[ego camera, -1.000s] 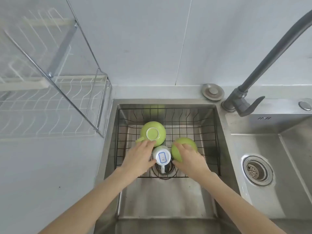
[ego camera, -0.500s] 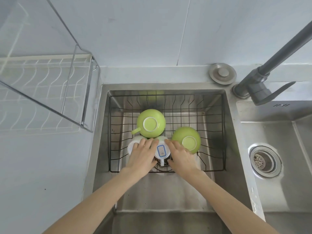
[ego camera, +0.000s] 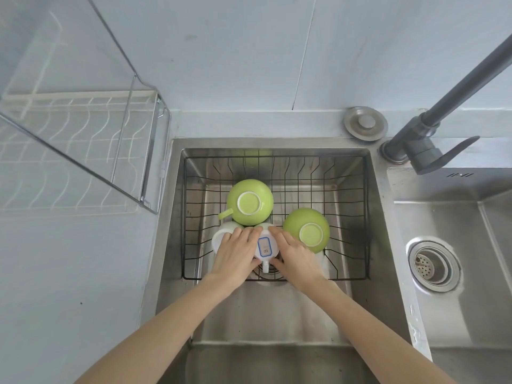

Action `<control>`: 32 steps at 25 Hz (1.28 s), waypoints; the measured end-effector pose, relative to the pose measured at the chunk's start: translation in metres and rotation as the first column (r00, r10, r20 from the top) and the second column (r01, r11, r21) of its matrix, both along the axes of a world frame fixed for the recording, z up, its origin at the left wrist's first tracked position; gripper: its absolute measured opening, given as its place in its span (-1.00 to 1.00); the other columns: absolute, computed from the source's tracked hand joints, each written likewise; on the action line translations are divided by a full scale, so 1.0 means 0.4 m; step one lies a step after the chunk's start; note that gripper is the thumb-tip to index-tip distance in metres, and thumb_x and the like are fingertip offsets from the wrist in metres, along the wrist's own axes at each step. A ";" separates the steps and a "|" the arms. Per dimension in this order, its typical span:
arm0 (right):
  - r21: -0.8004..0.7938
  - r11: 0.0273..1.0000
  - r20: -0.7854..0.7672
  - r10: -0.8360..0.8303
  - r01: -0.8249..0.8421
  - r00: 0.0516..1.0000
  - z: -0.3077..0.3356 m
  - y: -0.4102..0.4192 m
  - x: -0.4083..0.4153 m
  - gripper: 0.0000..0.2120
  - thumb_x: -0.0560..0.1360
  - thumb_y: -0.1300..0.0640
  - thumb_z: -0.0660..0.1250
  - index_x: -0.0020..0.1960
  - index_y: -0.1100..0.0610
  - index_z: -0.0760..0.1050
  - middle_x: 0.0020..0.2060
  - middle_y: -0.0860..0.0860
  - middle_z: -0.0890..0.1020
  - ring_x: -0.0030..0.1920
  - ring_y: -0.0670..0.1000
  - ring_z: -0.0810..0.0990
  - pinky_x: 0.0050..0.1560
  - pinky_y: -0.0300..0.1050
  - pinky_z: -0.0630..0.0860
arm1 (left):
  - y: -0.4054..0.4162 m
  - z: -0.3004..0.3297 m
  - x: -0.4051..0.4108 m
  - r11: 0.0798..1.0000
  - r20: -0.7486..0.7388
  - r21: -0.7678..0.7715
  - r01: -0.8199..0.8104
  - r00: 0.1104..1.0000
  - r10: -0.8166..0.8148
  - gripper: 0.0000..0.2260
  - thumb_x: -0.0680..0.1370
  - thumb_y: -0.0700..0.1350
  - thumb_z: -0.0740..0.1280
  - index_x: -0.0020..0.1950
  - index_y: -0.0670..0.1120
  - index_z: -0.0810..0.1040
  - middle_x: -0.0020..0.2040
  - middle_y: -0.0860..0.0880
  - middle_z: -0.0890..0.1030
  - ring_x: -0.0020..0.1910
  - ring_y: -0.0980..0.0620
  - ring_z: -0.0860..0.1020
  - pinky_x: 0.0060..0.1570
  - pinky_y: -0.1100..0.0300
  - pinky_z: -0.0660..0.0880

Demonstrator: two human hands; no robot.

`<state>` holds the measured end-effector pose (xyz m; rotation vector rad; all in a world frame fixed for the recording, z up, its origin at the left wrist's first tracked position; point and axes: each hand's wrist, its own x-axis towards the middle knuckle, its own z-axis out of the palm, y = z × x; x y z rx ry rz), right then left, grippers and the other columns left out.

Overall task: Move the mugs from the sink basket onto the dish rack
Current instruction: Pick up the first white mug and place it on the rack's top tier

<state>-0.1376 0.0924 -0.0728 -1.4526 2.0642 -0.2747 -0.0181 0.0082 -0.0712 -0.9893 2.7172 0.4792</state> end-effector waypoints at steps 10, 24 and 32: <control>-0.266 0.962 0.165 -0.021 0.065 0.986 0.162 0.056 -0.021 -0.43 0.44 0.06 0.35 0.39 -0.02 0.22 0.32 -0.12 0.42 0.25 -0.05 0.41 0.00 -0.14 0.44 | -0.009 0.147 0.047 0.979 -0.337 0.202 -0.015 0.938 0.084 -0.39 0.41 0.07 0.37 0.40 0.06 0.22 0.32 0.06 0.42 0.29 0.03 0.35 0.18 0.20 0.27; -0.544 0.839 0.122 0.095 -0.013 0.988 0.527 0.109 0.092 -0.43 0.40 0.05 0.40 0.36 0.03 0.30 0.15 -0.23 0.44 0.16 -0.21 0.42 0.21 -0.40 0.31 | 0.053 0.467 0.217 0.894 -0.733 0.443 0.064 0.600 0.320 -0.51 0.38 -0.09 0.44 0.24 0.18 0.36 0.24 0.17 0.49 0.19 0.33 0.45 0.14 0.48 0.38; -0.662 0.750 0.158 0.149 -0.008 0.976 0.766 0.049 0.212 -0.54 0.38 0.11 0.42 0.22 -0.09 0.36 0.10 -0.08 0.55 0.05 -0.20 0.50 0.12 -0.45 0.46 | 0.029 0.658 0.325 0.849 -0.845 0.484 0.212 0.365 0.391 -0.55 0.33 0.03 0.36 0.18 0.27 0.36 0.18 0.25 0.45 0.06 0.34 0.53 -0.17 0.48 0.49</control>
